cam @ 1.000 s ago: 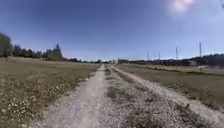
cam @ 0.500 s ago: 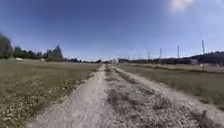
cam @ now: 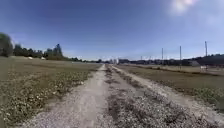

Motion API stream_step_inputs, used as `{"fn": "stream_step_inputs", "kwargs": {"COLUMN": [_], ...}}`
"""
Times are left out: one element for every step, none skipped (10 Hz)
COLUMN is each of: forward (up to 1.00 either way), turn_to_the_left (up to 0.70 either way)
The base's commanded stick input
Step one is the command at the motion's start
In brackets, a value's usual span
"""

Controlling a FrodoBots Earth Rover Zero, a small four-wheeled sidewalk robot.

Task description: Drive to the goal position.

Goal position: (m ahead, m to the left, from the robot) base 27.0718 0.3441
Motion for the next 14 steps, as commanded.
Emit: {"fn": "stream_step_inputs", "kwargs": {"forward": [0.7, 0.7, 0.7, 0.7, 0.7, 0.7, 0.7, 0.7, 0.7, 0.7, 0.7, 0.7, 0.7, 0.7], "turn_to_the_left": [0.0, 0.0, 0.0, 0.0, 0.0, 0.0, 0.0, 0.0, 0.0, 0.0, 0.0, 0.0, 0.0, 0.0]}}
